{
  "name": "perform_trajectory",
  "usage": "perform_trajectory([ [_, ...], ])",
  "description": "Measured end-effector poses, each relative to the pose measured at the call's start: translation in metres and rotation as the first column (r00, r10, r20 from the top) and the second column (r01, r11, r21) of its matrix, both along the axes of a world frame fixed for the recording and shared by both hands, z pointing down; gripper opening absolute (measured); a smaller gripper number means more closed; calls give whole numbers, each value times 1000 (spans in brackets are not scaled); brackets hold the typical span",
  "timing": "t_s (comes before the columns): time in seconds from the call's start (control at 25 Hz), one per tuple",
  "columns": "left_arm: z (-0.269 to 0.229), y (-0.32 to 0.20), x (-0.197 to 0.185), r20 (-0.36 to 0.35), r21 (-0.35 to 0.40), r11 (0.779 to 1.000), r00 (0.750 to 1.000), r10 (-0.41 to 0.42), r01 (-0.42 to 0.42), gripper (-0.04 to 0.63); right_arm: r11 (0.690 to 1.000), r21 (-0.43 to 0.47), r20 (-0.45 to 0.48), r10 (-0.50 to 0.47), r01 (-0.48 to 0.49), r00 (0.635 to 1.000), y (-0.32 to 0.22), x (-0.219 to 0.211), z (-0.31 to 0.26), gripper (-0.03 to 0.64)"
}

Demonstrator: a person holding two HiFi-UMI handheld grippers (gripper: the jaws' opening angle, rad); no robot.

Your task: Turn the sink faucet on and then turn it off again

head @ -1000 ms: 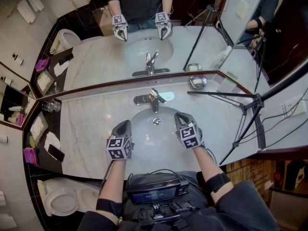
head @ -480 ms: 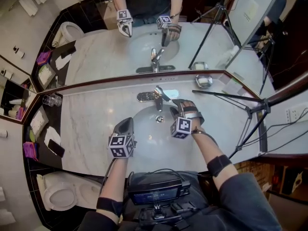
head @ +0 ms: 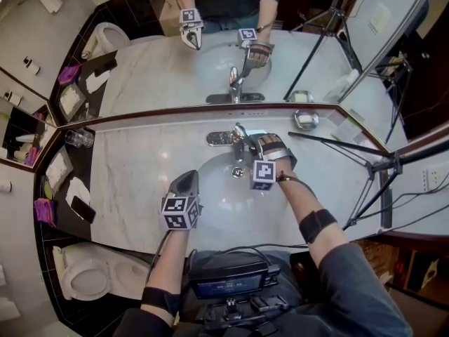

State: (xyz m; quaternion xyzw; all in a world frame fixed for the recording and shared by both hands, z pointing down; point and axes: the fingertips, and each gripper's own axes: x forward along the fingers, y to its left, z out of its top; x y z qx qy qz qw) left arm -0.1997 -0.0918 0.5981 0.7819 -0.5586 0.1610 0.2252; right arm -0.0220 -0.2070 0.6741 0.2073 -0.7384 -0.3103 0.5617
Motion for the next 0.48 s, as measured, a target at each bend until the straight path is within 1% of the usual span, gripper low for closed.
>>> perform_trajectory([
  [0.12,1,0,-2,-1,-1,1000,1000,-3,3,3,1000,-5,-24,-17,17,1000,-4,-1,-3,224],
  [0.2,3,1,-1,-1,-5,1000,1000,-2,2,3,1000,14,-20,-24,25,999,-6,-1,-5,175],
  [0.48,6,1,3,1,-14,1000,1000,7,-7,3,1000,-26,-4,7,-7,1000,-9,-4,-11,176],
])
